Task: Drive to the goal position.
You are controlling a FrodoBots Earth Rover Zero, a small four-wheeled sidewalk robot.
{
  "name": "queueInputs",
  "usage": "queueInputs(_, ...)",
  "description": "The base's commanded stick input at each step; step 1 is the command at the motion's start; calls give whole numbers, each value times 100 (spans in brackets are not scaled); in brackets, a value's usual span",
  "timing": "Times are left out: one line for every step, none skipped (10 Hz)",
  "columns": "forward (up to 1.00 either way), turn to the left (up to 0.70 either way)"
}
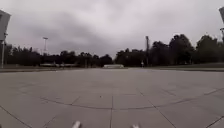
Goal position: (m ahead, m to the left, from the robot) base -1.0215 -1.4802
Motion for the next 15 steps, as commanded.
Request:
queueInputs(70, 0)
queueInputs(70, 0)
queueInputs(70, 0)
queueInputs(70, 0)
queueInputs(70, 0)
queueInputs(70, 0)
queueInputs(70, 0)
queueInputs(70, 0)
queueInputs(70, 0)
queueInputs(70, 0)
queueInputs(70, 0)
queueInputs(70, 0)
queueInputs(70, 0)
queueInputs(70, 0)
queueInputs(70, 0)
